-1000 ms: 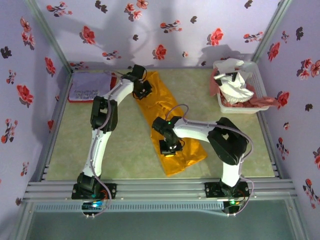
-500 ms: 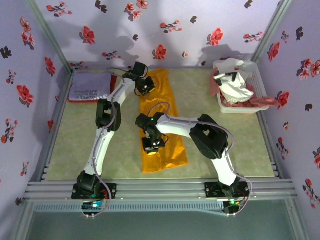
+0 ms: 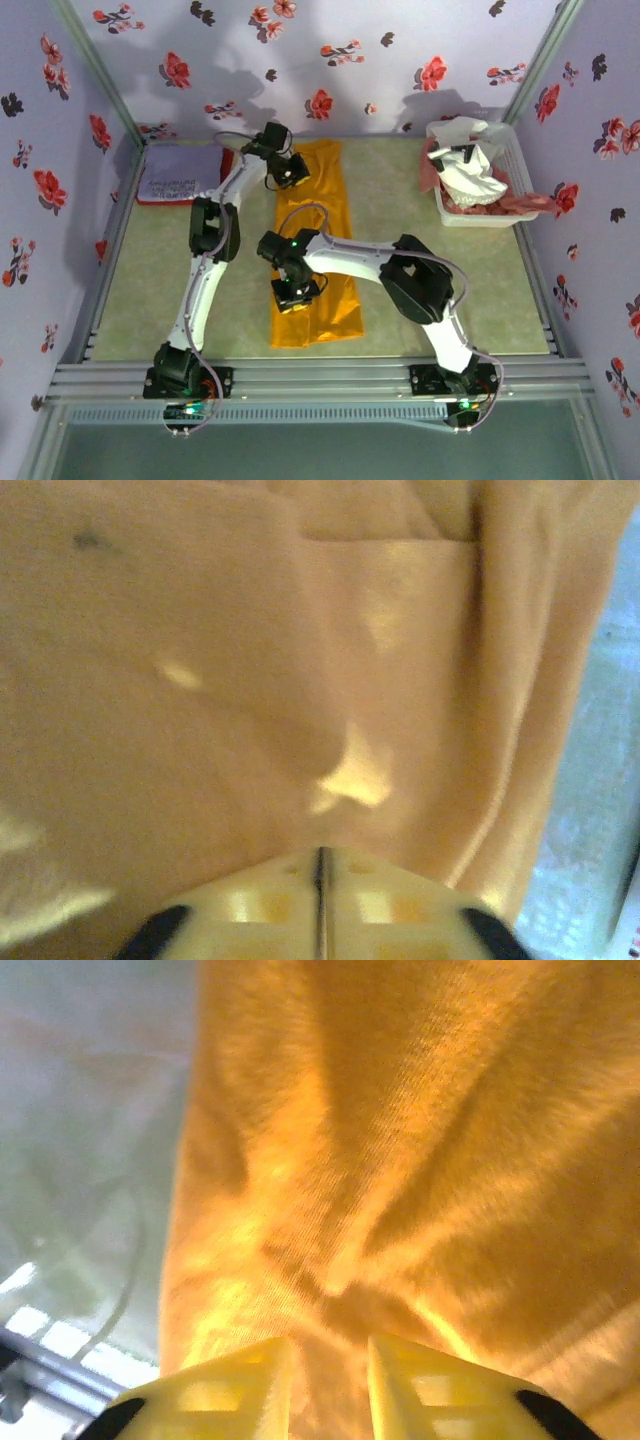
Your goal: Fold and stack the t-shirts
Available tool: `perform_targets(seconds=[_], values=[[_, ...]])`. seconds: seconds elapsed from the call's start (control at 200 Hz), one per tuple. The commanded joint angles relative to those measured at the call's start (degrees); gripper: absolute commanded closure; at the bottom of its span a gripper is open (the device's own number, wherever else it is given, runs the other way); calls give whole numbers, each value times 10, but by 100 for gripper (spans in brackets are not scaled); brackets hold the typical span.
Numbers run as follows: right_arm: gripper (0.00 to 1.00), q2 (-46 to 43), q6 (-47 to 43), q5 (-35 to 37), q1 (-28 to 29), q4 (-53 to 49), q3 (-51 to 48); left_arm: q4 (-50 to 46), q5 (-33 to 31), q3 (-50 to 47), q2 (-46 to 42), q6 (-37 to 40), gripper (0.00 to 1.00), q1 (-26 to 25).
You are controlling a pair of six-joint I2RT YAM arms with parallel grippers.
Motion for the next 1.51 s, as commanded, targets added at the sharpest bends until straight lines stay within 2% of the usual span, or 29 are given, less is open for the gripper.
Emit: perform_targets(seconds=[0.0,0.165,0.24,0.36,0.555,0.76,0.88,1.185,1.31,1.5], values=[[68,-91,11,47,-2,-27,-21,-37,-9,-14,-121,53,73,3],[60,-203,30,79,-28,-32,-116,-44,-38,-139,-257,75,64,2],[58,-253,33,82,-49,-15,-187,-66,-53,-215,-321,72,64,-2],[56,-312,33,83,-69,0,-287,-70,-62,-396,-433,70,64,-23],[55,-383,62,77,-71,27,-395,-37,-92,-686,-605,44,62,-87],[55,-396,94,46,-72,95,-467,46,-87,-933,-755,-39,61,-118],[56,-396,106,20,-72,140,-487,53,-87,-1008,-834,-82,60,-144],[60,-390,100,33,-74,149,-497,52,-102,-1132,-972,-191,58,-242],[62,-392,102,35,-73,152,-500,59,-114,-1160,-993,-226,58,-281],[69,-382,102,28,-75,158,-500,104,-118,-1186,-978,-259,60,-319]])
